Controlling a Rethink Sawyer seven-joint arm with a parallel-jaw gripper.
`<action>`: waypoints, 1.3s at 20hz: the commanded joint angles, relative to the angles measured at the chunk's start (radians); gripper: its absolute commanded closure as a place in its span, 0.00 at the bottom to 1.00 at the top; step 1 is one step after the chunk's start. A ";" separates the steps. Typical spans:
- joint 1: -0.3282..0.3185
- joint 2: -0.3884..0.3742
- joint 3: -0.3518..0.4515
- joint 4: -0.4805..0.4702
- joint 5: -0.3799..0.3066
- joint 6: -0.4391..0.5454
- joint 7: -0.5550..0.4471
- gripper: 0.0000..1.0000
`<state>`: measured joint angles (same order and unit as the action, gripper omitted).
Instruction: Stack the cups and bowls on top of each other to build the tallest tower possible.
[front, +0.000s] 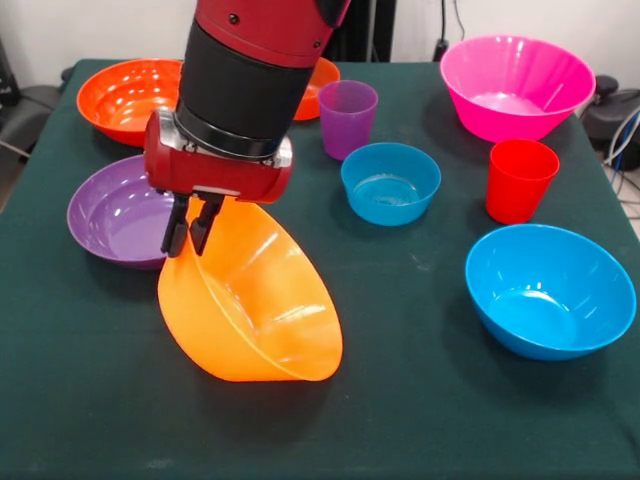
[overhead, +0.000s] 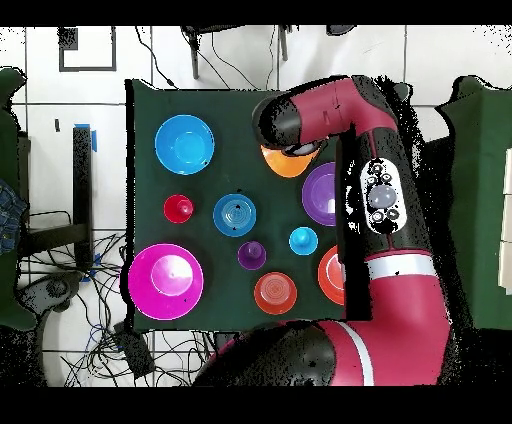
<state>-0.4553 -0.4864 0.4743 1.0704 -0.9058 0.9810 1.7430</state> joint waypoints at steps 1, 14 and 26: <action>0.048 0.049 -0.037 0.034 -0.062 -0.048 -0.114 1.00; 0.062 0.058 -0.055 0.019 -0.054 -0.051 -0.140 1.00; 0.057 0.055 -0.052 0.023 -0.026 -0.057 -0.111 0.00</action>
<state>-0.4257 -0.4895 0.4295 1.0709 -0.9048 0.9712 1.7430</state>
